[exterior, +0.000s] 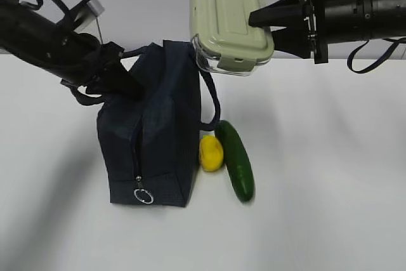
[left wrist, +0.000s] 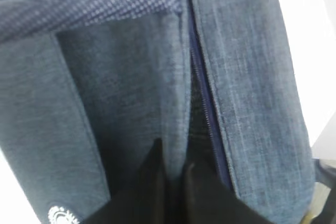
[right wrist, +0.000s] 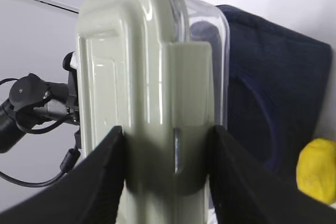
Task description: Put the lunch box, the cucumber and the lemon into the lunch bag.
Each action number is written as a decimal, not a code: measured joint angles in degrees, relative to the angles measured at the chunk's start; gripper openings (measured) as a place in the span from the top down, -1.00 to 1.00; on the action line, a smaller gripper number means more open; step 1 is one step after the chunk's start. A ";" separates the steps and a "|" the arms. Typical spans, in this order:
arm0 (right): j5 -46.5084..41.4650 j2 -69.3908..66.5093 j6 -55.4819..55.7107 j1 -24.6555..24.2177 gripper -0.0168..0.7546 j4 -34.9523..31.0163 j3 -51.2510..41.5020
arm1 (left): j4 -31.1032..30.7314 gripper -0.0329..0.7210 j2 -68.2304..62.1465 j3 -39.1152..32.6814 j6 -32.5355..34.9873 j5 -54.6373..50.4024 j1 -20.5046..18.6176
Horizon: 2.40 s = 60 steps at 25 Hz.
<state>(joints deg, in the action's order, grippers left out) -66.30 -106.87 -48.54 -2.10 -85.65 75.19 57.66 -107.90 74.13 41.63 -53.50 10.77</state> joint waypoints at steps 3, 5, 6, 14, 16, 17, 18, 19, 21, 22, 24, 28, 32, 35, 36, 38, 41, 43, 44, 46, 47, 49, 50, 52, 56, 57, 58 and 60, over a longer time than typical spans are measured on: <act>0.00 0.00 0.35 1.54 0.05 -1.18 0.00 | -1.89 0.94 0.00 1.88 0.00 1.88 2.39; 0.00 0.09 0.37 2.18 0.05 -2.28 0.00 | -3.28 0.94 -0.14 3.32 -0.25 2.59 3.45; 0.00 0.23 0.46 2.49 0.05 -2.71 0.00 | -4.32 0.94 -0.14 4.06 -1.14 2.97 3.87; 0.00 1.19 0.46 2.99 0.05 -5.27 0.00 | -11.05 0.94 -0.14 5.97 -6.95 3.71 4.68; 0.00 1.19 0.46 2.99 0.05 -5.39 0.00 | -11.17 0.94 0.00 5.97 -7.21 3.73 4.68; 0.00 1.19 0.46 2.99 0.05 -5.82 0.00 | -11.20 0.94 0.13 5.97 -7.35 3.83 4.68; 0.12 1.19 0.46 3.12 0.05 -6.31 0.00 | -11.33 0.94 0.37 5.97 -7.39 3.86 4.68; 0.12 1.19 0.46 3.26 0.05 -7.12 0.00 | -11.60 0.94 0.46 5.97 -7.64 3.86 4.68; 0.34 1.19 0.46 3.91 0.05 -8.41 0.00 | -11.86 0.94 0.59 5.97 -8.44 3.86 4.68; 0.46 1.19 0.50 4.22 0.05 -8.89 0.00 | -11.99 0.94 0.67 5.97 -8.58 3.86 4.68; 0.46 1.19 0.50 5.26 0.05 -9.24 0.00 | -12.32 0.94 0.67 5.97 -8.78 3.86 4.68; 0.46 1.19 0.28 6.40 0.05 -9.24 0.00 | -12.43 0.94 0.92 5.97 -9.49 3.86 4.68; 0.46 1.19 0.28 6.39 0.05 -9.24 0.00 | -12.52 0.94 2.33 5.97 -9.77 3.86 4.68; 0.46 1.19 0.28 6.39 0.05 -9.24 0.00 | -12.65 0.94 3.67 5.97 -9.88 3.86 4.68; 0.46 1.19 0.28 6.39 0.05 -9.24 0.00 | -12.65 0.94 4.01 5.97 -9.88 3.86 4.68; 0.46 1.19 0.28 6.39 0.05 -9.24 0.00 | -12.78 0.94 4.99 5.97 -9.97 4.21 4.68; 0.46 1.19 0.28 6.39 0.05 -8.40 0.00 | -12.80 0.94 6.43 5.97 -10.60 5.22 4.68; 0.46 1.19 0.28 6.39 0.05 -6.86 0.00 | -12.80 0.95 7.14 5.97 -11.12 5.61 4.68; 0.46 1.19 0.28 6.39 0.05 -6.05 0.00 | -12.80 0.95 7.55 5.97 -11.37 5.87 4.68; 0.46 0.83 0.28 6.39 0.05 -5.20 0.00 | -12.04 0.94 8.24 5.97 -11.64 6.21 4.68; 0.46 0.58 0.28 6.39 0.05 -4.78 0.00 | -11.66 0.94 8.53 5.97 -11.62 6.45 4.68; 0.46 0.00 0.28 6.39 0.05 -4.26 0.00 | -11.48 0.95 9.14 5.97 -11.62 6.64 4.68; 0.46 -0.27 0.28 6.39 0.05 -4.14 0.00 | -11.41 0.94 9.40 5.97 -11.62 6.64 4.68; 0.46 -0.40 0.28 6.39 0.05 -4.00 0.00 | -11.28 0.94 9.70 5.97 -11.62 6.64 4.68; 1.40 -0.57 0.28 6.39 0.05 -2.31 0.00 | -11.20 0.95 9.85 5.97 -11.72 6.64 4.68; 1.91 -0.67 0.28 6.39 0.05 -1.36 0.00 | -11.07 0.95 9.85 5.97 -11.67 6.64 4.68; 2.30 -0.81 0.28 6.39 0.05 -0.38 0.00 | -10.94 0.95 9.85 5.97 -11.67 6.64 4.68; 3.05 -0.81 0.28 6.39 0.05 1.15 0.00 | -10.80 0.95 9.85 5.97 -11.67 6.64 4.68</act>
<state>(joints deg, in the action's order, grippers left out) -63.25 -107.68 -48.26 4.29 -84.50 75.19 46.86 -98.05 80.10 29.96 -46.86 15.45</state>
